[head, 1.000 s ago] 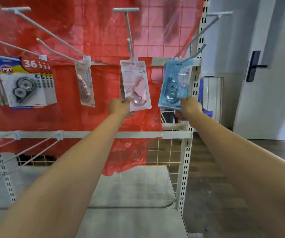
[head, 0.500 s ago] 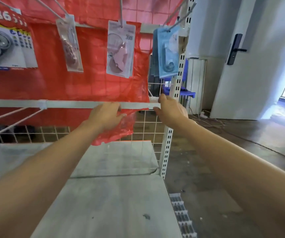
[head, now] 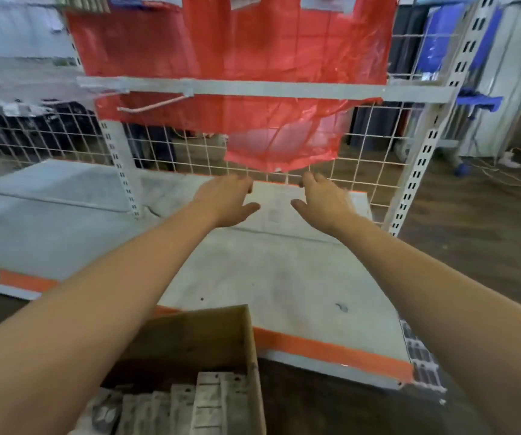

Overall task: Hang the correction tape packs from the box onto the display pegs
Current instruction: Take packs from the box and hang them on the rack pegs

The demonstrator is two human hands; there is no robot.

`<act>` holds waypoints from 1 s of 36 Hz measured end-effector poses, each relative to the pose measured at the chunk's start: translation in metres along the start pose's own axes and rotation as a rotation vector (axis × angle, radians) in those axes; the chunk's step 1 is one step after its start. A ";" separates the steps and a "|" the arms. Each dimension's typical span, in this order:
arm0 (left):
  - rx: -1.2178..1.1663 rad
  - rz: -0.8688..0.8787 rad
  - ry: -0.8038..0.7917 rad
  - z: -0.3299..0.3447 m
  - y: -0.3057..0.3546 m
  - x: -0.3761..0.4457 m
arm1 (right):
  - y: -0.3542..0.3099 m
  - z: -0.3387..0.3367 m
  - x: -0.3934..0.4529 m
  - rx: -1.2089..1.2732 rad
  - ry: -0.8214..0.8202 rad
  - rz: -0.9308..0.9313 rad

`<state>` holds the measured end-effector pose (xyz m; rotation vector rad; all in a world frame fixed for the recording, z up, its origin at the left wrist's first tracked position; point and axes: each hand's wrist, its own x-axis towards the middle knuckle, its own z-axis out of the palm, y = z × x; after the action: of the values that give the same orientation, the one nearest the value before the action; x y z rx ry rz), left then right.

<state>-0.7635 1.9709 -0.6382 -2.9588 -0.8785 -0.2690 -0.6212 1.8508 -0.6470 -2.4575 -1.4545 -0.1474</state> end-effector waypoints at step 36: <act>-0.014 -0.223 -0.535 0.163 -0.147 -0.269 | -0.197 0.206 -0.109 -0.060 -0.616 -0.547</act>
<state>-1.0408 1.9644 -0.8475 -2.9835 -1.2556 0.5404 -0.8575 1.9078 -0.8318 -2.1734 -2.3790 0.5098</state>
